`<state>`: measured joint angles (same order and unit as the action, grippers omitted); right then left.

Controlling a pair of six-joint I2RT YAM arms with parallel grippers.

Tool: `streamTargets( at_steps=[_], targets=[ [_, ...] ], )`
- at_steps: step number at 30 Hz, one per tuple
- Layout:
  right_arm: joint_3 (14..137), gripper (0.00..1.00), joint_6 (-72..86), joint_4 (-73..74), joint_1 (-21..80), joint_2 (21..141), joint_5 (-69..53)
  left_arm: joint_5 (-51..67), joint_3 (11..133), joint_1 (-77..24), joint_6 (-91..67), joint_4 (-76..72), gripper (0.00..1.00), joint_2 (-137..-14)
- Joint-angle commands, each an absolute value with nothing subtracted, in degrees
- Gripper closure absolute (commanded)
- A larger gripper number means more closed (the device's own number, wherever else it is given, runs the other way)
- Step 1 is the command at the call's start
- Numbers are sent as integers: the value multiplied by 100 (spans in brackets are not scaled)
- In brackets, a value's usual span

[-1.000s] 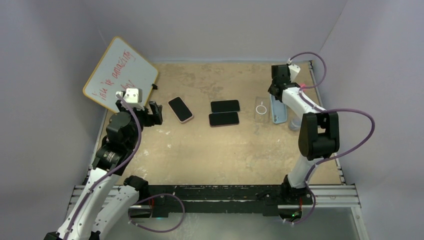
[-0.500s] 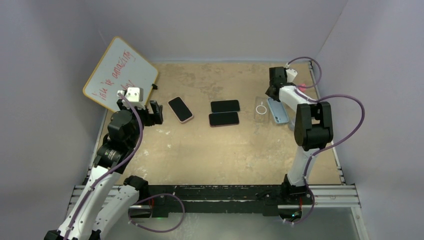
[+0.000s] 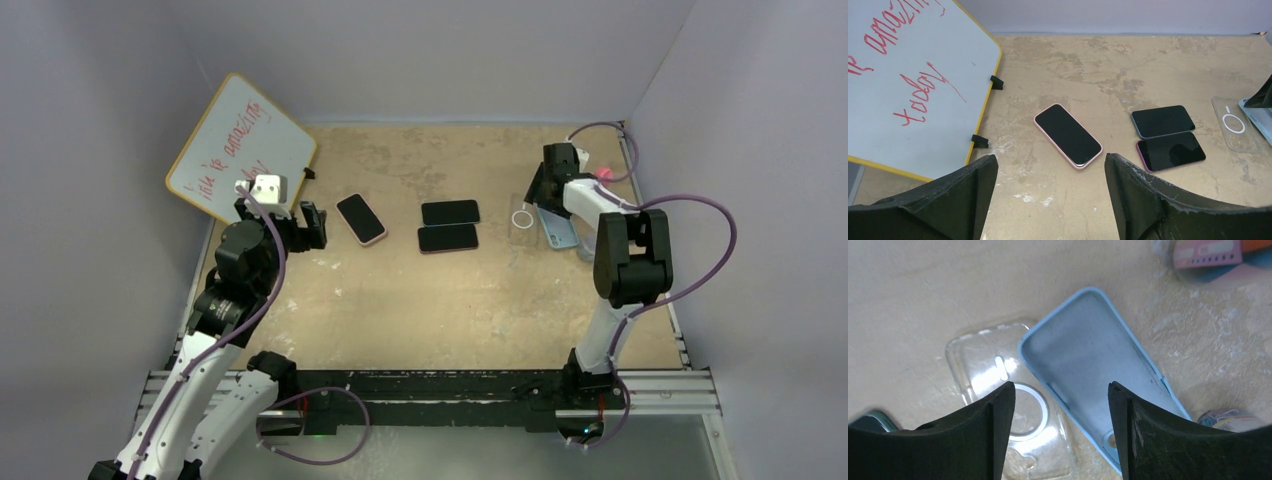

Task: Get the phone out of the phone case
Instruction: Place the phone case at the center of the board.

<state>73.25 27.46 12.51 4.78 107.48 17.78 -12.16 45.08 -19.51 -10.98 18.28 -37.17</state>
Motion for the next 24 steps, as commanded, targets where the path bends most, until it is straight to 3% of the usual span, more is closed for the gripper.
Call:
streamTargets(
  at_steps=[1,13,24],
  targets=[
    [7135,30,2543,1401,403,10493,1419,-1155,4438,-1898,-1178,1626,19,-3686],
    [7027,36,2698,1201,404,10498,68,-1091,4430,-1864,-1204,1613,19,-3705],
    [7269,33,2781,953,391,10704,492,-1063,4422,-1854,-1205,1606,19,-3717]
  ],
)
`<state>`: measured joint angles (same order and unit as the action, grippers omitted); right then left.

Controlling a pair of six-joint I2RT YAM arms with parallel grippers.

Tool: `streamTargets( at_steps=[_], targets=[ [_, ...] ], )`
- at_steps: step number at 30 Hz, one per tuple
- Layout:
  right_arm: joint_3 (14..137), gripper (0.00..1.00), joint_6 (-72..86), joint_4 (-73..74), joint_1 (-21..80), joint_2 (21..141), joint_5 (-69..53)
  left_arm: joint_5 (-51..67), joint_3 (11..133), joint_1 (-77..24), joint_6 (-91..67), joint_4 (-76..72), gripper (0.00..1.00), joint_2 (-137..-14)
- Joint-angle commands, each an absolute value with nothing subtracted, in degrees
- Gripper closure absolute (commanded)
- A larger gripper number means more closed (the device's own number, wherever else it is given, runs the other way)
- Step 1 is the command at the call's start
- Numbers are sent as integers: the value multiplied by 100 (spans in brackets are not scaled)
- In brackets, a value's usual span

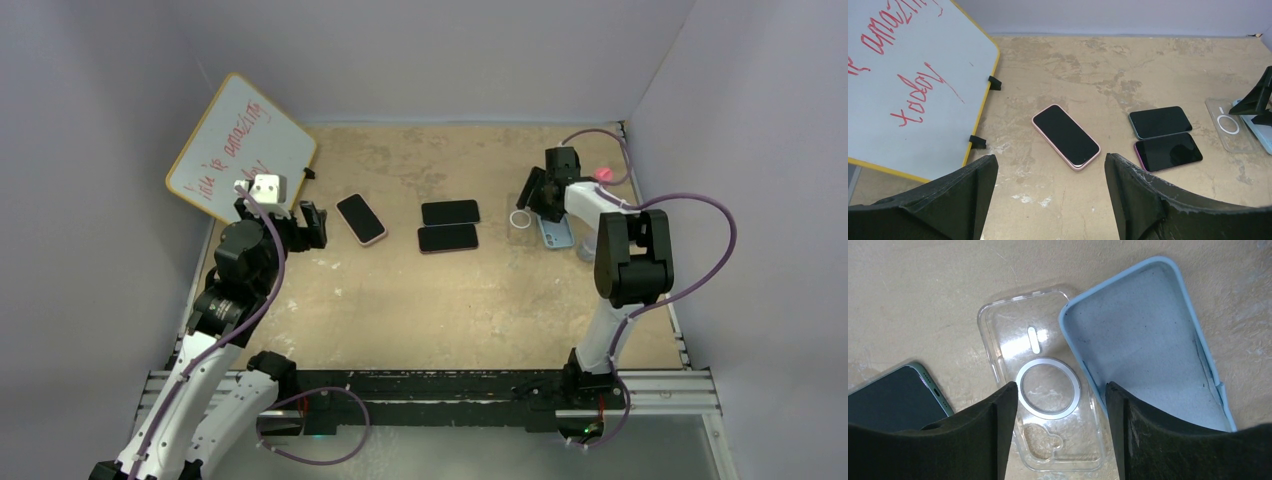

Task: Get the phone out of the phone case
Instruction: Place the phone case at the center of the board.

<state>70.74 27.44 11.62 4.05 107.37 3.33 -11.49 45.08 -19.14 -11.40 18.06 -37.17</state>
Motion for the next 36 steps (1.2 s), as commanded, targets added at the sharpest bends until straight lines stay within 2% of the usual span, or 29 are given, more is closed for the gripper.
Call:
streamTargets(
  at_steps=[1,10,21,27,36],
  targets=[
    [7337,32,2720,923,393,10734,519,-1063,4421,-1854,-1204,1611,19,-3718],
    [7890,23,2325,861,196,11160,949,-1063,4421,-1854,-1195,1617,19,-3729],
    [7948,22,2334,721,-187,11465,761,-1072,4421,-1846,-1195,1617,19,-3771],
    [7878,22,2423,655,-255,11308,1139,-1081,4421,-1841,-1196,1621,19,-3773],
    [7587,23,2583,856,-237,10912,637,-1050,4421,-1811,-1211,1614,19,-3769]
  ],
)
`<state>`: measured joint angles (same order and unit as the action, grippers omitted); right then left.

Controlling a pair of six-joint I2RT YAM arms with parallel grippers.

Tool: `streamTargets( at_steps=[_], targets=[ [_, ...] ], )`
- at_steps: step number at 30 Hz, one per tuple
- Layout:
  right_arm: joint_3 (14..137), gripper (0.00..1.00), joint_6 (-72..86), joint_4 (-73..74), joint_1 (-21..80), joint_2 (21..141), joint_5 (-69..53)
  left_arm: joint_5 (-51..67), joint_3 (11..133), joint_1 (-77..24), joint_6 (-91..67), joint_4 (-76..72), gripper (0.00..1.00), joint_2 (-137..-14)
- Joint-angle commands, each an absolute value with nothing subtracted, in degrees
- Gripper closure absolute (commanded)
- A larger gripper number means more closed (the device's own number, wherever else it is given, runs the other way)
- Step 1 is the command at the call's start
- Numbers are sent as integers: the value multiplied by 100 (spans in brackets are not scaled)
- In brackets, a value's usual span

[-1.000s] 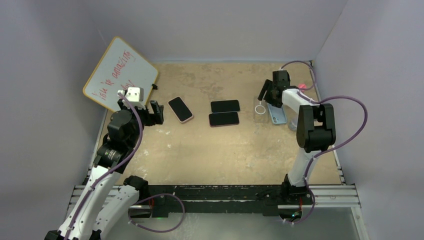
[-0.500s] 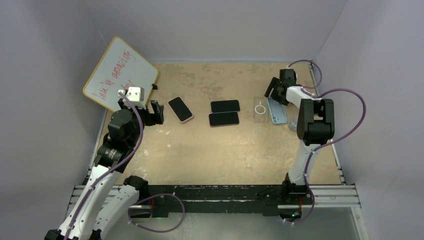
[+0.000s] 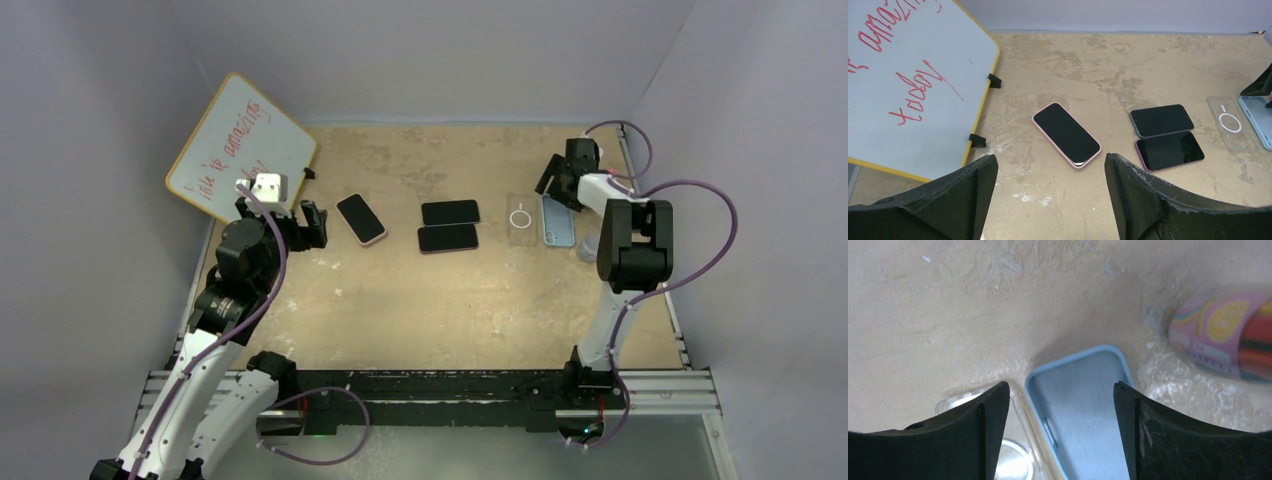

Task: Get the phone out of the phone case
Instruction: Place the phone case at the center of the board.

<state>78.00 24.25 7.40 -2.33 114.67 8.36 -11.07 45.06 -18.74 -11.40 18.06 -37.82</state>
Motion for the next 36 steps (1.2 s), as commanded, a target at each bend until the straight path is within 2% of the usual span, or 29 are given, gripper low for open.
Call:
streamTargets(
  at_steps=[1,11,28,36],
  targets=[
    [7434,23,2625,824,-230,10807,596,-1046,4421,-1811,-1212,1617,19,-3768],
    [6558,24,2745,710,-44,10226,12,-993,4412,-1762,-1239,1595,19,-3771],
    [6525,25,2874,693,587,10341,-315,-984,4403,-1705,-1274,1599,19,-3827],
    [6349,24,2785,640,609,9774,-43,-1011,4390,-1658,-1417,1593,19,-3985]
  ],
)
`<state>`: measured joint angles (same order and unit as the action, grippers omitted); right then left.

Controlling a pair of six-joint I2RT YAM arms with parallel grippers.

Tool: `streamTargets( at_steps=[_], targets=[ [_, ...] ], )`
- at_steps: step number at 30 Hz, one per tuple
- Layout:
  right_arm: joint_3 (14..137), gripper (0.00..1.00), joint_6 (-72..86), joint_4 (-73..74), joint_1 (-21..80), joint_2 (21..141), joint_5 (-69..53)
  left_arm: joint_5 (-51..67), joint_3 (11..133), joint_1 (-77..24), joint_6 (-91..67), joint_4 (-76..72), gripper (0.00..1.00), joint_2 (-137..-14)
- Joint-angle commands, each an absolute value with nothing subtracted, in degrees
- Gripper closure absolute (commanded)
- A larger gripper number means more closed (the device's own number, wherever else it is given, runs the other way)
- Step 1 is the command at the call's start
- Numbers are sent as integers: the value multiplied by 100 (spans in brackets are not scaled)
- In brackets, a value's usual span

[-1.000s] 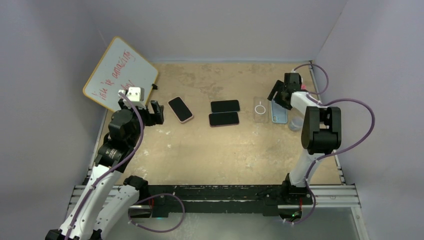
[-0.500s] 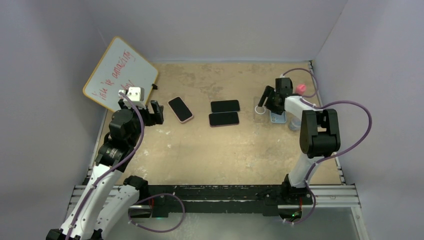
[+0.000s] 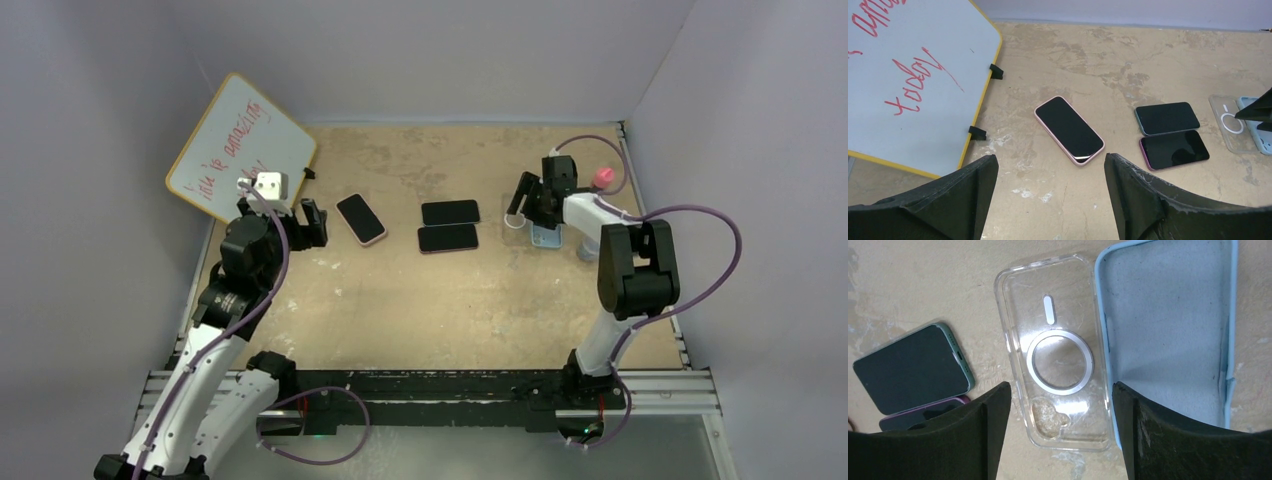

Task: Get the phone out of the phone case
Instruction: Place the phone case at the center of the board.

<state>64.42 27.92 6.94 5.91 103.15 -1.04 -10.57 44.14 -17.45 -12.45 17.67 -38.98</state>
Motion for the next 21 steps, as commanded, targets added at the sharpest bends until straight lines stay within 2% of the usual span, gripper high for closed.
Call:
streamTargets(
  at_steps=[1,9,21],
  targets=[
    [6298,24,2759,570,611,9663,-22,-1011,4394,-1642,-1442,1597,19,-4020],
    [5972,21,2425,-116,1073,9299,-358,-883,4395,-1515,-1512,1615,19,-4286],
    [6854,19,2399,-533,1707,10549,-806,-879,4395,-1443,-1485,1661,19,-4573]
  ],
)
